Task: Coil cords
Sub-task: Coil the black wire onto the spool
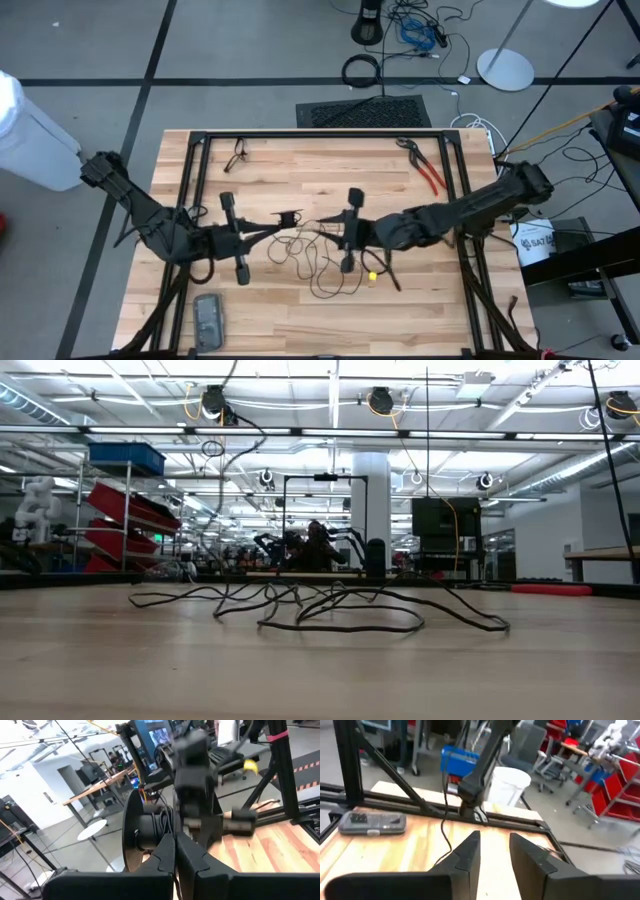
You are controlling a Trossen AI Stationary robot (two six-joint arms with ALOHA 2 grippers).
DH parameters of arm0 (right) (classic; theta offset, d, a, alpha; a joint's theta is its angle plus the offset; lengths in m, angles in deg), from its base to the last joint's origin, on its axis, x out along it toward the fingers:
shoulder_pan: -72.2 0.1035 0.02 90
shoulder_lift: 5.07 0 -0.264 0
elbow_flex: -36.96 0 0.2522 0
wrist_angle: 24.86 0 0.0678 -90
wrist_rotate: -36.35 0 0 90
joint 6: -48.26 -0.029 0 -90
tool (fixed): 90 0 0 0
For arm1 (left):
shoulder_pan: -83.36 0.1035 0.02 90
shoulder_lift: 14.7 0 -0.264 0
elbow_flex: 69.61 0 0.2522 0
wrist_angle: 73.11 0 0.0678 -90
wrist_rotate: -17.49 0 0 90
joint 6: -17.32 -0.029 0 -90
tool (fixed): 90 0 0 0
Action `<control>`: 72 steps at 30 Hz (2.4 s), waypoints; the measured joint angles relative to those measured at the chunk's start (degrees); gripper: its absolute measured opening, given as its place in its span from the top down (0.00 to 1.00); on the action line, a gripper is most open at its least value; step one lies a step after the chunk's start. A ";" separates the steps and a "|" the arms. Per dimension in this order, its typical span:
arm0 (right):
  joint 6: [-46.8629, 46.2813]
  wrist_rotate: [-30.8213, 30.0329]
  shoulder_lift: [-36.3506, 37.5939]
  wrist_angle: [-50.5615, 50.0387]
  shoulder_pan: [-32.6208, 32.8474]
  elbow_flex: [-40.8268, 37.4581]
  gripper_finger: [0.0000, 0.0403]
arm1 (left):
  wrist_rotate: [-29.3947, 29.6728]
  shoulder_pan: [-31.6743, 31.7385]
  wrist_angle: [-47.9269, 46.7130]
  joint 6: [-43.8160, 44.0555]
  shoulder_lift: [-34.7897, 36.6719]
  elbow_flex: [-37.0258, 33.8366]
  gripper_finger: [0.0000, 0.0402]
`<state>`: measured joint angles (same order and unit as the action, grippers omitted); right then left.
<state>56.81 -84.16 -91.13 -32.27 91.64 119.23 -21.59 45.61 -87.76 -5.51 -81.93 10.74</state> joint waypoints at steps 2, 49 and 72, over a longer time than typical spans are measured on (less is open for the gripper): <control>1.53 2.69 -1.65 8.47 -1.39 -3.10 0.76 | 1.21 -0.94 -0.15 0.00 0.25 0.00 0.99; -0.99 16.41 -8.15 8.30 -6.66 -1.84 1.00 | 4.52 -7.47 -6.80 0.03 1.21 0.00 1.00; 0.80 6.18 5.02 -5.02 7.97 1.33 1.00 | -1.78 -7.23 -12.44 4.04 1.56 0.00 1.00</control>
<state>57.62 -77.98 -86.11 -37.28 99.61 120.57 -23.37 38.38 -100.20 -1.46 -80.37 10.74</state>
